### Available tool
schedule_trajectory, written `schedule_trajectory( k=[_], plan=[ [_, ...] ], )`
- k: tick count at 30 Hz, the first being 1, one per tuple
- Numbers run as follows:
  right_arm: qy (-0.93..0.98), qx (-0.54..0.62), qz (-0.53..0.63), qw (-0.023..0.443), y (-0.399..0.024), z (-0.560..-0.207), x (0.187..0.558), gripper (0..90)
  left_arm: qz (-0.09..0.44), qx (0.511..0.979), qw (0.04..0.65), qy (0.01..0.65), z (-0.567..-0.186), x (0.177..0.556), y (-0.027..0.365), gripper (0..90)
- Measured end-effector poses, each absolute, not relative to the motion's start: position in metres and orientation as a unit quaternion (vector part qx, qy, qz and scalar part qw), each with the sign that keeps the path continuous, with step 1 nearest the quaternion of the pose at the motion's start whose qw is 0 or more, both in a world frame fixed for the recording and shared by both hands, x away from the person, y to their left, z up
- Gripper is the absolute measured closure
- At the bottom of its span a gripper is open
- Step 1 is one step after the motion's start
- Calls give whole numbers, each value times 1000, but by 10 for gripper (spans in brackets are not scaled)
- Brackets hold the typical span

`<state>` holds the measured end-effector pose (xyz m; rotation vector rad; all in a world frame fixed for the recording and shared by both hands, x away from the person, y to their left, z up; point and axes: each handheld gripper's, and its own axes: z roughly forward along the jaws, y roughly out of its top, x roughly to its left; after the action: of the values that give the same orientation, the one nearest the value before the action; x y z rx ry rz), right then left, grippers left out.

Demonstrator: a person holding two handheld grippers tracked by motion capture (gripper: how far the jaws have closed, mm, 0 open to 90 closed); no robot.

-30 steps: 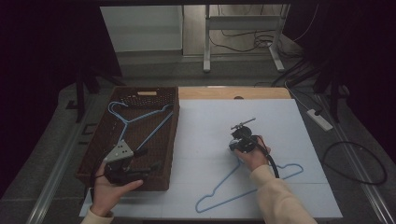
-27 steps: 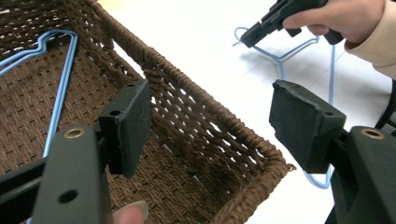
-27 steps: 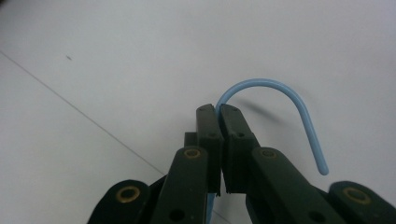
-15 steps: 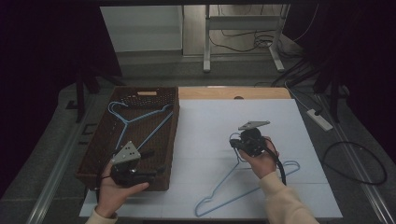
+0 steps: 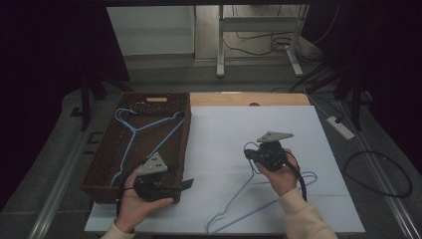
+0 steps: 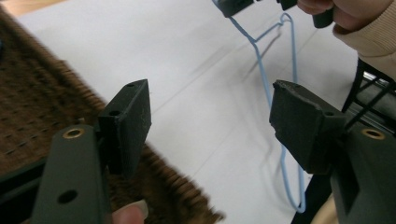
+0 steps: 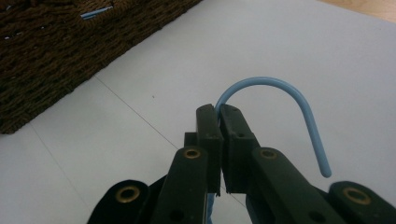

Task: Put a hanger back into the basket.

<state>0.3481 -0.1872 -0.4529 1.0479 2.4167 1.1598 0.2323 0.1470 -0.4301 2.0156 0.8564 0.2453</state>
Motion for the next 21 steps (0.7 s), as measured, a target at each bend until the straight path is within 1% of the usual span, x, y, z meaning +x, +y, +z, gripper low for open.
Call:
schedule_trajectory(
  k=[21],
  plan=[
    [828, 358, 413, 128, -188, -450, 347, 878, 27, 856, 416, 305, -449, 244, 66, 307]
  ],
)
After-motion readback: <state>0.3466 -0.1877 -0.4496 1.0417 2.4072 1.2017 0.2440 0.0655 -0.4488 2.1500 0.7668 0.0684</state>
